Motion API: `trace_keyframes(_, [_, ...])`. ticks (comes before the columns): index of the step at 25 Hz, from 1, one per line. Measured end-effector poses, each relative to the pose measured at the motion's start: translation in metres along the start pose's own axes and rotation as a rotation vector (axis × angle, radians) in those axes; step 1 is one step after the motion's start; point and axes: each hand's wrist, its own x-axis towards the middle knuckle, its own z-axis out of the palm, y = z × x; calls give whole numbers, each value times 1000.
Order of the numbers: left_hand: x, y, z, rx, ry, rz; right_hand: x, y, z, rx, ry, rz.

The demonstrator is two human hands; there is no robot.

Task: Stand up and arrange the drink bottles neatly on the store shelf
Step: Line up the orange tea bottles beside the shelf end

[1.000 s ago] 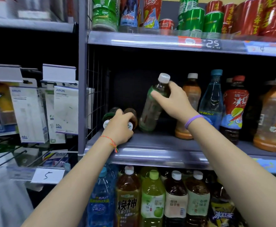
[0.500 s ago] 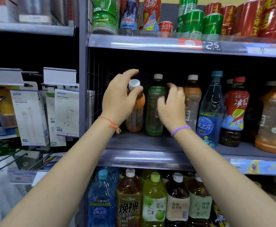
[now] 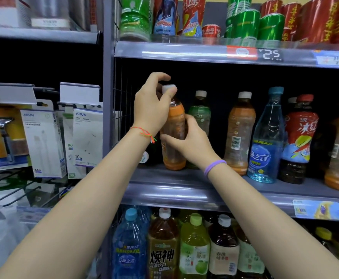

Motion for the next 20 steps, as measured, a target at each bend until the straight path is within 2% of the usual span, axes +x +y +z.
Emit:
trace_keyframes(2, [-3, 3, -3, -19, -19, -14, 3, -3, 7, -16, 22, 15])
trace_keyframes(4, [-11, 0, -7, 11, -116, -161, 4, -4, 10, -61, 83, 23])
trace_keyframes(5, [-15, -10, -9, 75, -211, -271, 5, -3, 9, -92, 103, 43])
trace_keyframes(7, [-29, -37, -13, 402, -520, -444, 4, -3, 5, -99, 107, 109])
trace_keyframes(9, [-49, -51, -18, 745, -857, -485, 3, -3, 3, -98, 88, 141])
trace_keyframes(10, [-57, -54, -18, 817, -937, -483, 2, -3, 3, -101, 87, 142])
trace_keyframes(13, [-63, -51, -18, 840, -851, -434, -1, -1, 4, -158, 128, 155])
trace_keyframes(17, [-63, -38, -32, 850, -731, -373, -9, 6, 10, -365, 253, 84])
trace_keyframes(20, [-56, -15, -41, 777, -471, -232, -16, 0, 16, -390, 478, -87])
